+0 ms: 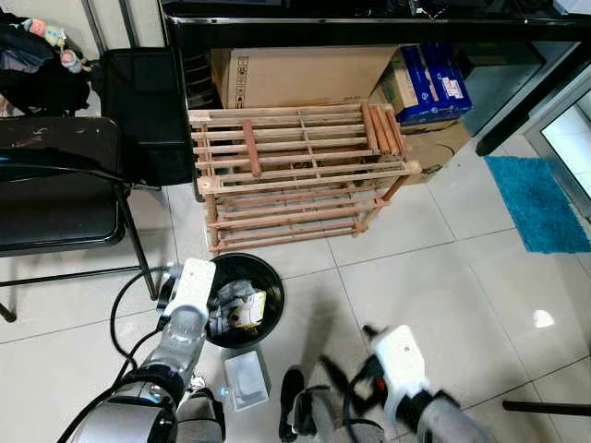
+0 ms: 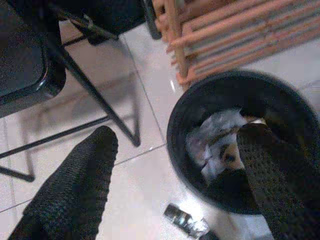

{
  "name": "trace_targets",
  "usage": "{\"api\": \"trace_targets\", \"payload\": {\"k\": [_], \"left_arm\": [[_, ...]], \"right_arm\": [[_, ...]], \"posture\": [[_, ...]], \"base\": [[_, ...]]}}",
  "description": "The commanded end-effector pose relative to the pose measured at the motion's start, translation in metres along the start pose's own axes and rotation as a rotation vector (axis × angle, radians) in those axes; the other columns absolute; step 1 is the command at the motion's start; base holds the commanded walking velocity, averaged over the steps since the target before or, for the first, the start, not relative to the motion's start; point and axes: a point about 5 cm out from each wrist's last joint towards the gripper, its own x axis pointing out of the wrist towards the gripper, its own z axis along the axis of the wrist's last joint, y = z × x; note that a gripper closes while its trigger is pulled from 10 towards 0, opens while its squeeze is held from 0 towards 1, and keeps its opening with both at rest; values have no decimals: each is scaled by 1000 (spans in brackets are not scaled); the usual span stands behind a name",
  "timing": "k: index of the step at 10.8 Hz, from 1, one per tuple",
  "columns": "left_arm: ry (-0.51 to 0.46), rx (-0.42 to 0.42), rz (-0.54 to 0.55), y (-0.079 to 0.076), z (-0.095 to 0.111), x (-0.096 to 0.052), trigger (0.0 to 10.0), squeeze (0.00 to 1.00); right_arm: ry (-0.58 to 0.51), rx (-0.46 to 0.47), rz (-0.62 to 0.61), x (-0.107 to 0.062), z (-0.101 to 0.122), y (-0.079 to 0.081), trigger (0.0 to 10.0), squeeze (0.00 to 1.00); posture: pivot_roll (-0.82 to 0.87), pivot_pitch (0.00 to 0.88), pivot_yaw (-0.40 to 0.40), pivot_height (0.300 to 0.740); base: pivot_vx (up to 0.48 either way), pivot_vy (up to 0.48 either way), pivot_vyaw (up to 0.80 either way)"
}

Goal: Picking trash to rubbish bin

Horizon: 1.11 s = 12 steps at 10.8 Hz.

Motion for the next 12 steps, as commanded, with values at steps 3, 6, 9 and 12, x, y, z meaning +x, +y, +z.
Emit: {"api": "trace_targets", "payload": {"k": [3,6,9,12], "left_arm": [[-185,-65,-81,-15,37,-1,10000,1000],[-406,-63,-198,-19,84,-13,10000,1000],[-552,4,-324,-21,116,-34,10000,1000],[-650,20,-345,-12,134,-51,10000,1000]], "right_arm": [[-40,-12,-120,7,5,-23,10000,0],[-141,-43,-191,18,27,-36,10000,0],[-244,-64,-286,20,51,-50,10000,0],[-315,-38,-353,17,65,-56,10000,0]], "posture": [[145,202,-131,740],[191,148,-112,740],[222,107,-108,740],[239,81,-118,740]], "base": [[0,0,0],[0,0,0],[0,0,0],[0,0,0]]}}
